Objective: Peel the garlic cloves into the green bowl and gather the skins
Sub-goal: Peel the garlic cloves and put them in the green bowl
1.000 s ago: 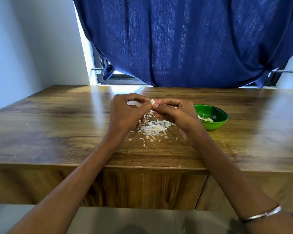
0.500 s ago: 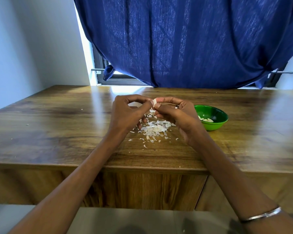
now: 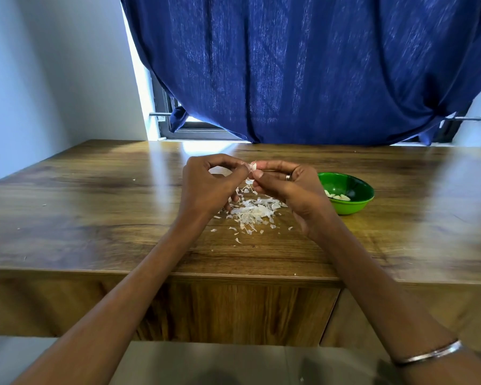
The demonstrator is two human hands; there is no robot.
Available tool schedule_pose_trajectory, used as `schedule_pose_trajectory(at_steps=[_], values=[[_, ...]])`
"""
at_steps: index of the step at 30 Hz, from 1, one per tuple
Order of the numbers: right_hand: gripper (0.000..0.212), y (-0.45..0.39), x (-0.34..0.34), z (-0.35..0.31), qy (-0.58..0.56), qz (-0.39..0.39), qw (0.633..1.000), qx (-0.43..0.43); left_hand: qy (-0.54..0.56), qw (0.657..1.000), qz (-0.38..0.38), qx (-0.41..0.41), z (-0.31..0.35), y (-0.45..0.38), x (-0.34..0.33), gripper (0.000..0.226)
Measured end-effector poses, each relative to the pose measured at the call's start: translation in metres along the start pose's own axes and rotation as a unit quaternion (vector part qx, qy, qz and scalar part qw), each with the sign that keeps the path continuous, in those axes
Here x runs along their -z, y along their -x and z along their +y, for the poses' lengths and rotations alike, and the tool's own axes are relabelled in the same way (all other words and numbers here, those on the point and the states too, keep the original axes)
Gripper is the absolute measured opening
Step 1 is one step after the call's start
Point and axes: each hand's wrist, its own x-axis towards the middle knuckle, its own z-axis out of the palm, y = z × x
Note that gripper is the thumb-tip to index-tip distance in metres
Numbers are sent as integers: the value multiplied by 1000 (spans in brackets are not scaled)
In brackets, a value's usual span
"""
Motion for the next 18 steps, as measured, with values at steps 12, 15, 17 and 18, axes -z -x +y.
schedule_pose_trajectory(at_steps=[12, 15, 17, 18], values=[[12, 2, -1, -3, -14, 3, 1000, -7, -8, 1000, -8, 4, 1, 1, -1, 10], [13, 2, -1, -2, -13, 3, 1000, -5, -3, 1000, -9, 4, 1, 0, -1, 14], [13, 1, -1, -1, -4, 5, 1000, -2, 0, 1000, -16, -3, 2, 1, -1, 20], [14, 1, -1, -1, 1, 9, 1000, 0, -1, 1000, -18, -6, 2, 1, -1, 23]])
